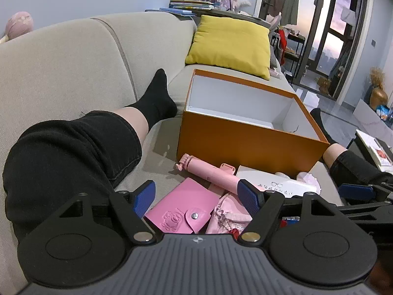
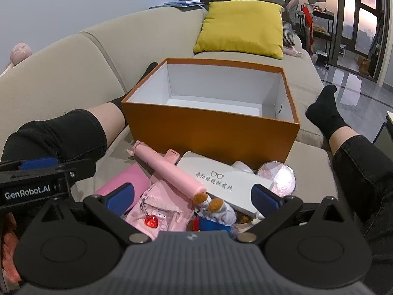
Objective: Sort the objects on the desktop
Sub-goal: 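Move the left gripper down toward the pink wallet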
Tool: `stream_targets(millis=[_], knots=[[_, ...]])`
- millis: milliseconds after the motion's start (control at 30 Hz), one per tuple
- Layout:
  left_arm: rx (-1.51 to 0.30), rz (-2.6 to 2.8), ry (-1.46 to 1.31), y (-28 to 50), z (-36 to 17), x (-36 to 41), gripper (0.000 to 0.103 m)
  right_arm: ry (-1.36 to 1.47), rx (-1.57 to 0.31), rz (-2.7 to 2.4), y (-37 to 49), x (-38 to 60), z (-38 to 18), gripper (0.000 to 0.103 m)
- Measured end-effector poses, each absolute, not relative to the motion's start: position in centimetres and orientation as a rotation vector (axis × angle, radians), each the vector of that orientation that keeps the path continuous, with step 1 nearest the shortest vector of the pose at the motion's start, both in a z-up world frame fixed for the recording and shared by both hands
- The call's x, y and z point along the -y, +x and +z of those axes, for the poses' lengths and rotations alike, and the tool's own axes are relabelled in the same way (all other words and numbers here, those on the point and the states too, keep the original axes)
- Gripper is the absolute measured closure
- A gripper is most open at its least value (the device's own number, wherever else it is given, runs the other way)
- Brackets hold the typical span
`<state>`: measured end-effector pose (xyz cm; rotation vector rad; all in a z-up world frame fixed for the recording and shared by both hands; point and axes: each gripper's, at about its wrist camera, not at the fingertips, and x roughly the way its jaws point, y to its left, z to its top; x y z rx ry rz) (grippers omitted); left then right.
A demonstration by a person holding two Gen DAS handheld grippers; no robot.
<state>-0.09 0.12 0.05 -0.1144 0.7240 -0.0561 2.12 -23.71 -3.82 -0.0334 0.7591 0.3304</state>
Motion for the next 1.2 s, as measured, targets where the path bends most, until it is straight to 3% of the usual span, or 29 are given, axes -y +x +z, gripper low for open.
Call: stream_targets(millis=[1200], knots=[[-0.744, -0.062, -0.111, -0.03, -0.24, -0.08, 0.018, -0.011, -0.791, 0.329, 2.26, 23.88, -4.37, 0.002]])
